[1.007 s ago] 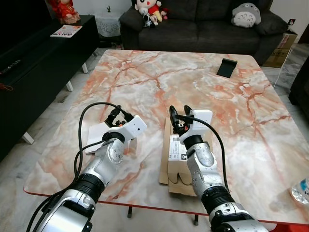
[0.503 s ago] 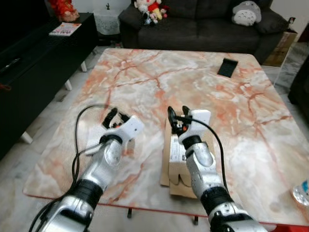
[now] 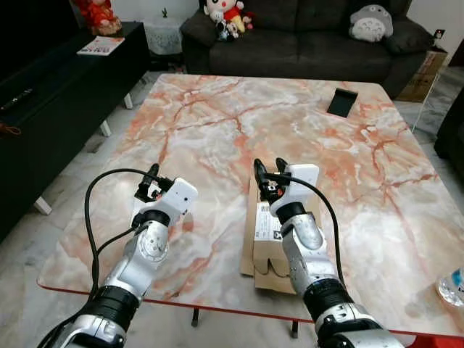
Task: Picking trash to rubbish bin
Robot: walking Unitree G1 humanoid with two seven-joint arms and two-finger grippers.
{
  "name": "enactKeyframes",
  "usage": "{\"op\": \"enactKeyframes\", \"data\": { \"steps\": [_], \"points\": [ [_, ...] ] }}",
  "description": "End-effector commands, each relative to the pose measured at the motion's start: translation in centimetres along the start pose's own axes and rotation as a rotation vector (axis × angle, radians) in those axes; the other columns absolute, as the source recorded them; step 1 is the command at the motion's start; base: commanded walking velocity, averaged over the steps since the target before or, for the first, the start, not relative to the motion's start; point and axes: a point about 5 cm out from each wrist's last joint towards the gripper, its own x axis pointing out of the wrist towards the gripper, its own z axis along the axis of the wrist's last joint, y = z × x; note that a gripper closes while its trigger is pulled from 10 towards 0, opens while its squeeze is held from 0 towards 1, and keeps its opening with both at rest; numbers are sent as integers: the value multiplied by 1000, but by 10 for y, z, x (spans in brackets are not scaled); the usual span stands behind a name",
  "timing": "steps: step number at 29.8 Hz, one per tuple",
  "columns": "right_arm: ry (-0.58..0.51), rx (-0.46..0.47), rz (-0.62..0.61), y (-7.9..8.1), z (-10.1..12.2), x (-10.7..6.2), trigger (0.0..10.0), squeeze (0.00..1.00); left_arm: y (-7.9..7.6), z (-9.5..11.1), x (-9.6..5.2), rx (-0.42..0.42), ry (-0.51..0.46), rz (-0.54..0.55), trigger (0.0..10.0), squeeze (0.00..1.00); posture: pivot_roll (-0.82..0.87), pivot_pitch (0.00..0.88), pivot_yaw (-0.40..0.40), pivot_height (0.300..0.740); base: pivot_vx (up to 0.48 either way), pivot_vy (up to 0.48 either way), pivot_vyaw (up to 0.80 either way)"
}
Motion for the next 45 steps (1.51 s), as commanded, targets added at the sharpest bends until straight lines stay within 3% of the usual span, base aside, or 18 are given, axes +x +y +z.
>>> {"op": "enactKeyframes", "data": {
  "steps": [1, 11, 19, 32, 33, 34, 45],
  "points": [
    [2, 9, 7, 3, 0, 2, 10000, 0, -6, 2, -3, 21, -25, -59, 10000, 0, 2, 49, -16, 740, 0, 0, 0],
    [0, 10, 4, 2, 1, 3, 10000, 0, -6, 5, -11, 112, -27, -95, 10000, 0, 6, 54, -14, 740, 0, 0, 0],
    [-1, 11, 4, 3, 2, 3, 10000, 0, -6, -9, -11, 149, 87, -112, 10000, 0, 7, 54, -14, 740, 0, 0, 0],
    [-2, 9, 3, 2, 2, 3, 10000, 0, -9, -26, -13, 139, 249, -132, 10000, 0, 2, 56, -14, 740, 0, 0, 0],
    [-2, 9, 3, 2, 2, 3, 10000, 0, -9, -27, -14, 130, 254, -133, 2235, 0, 2, 56, -14, 740, 0, 0, 0],
    [-2, 9, 2, 2, 2, 3, 10000, 0, -9, -27, -14, 130, 254, -134, 0, 0, 2, 56, -14, 740, 0, 0, 0],
    [-2, 7, 0, 2, 2, 3, 10000, 0, -10, -25, -12, 121, 269, -135, 0, 0, 0, 57, -16, 740, 0, 0, 0]
  ]
}}
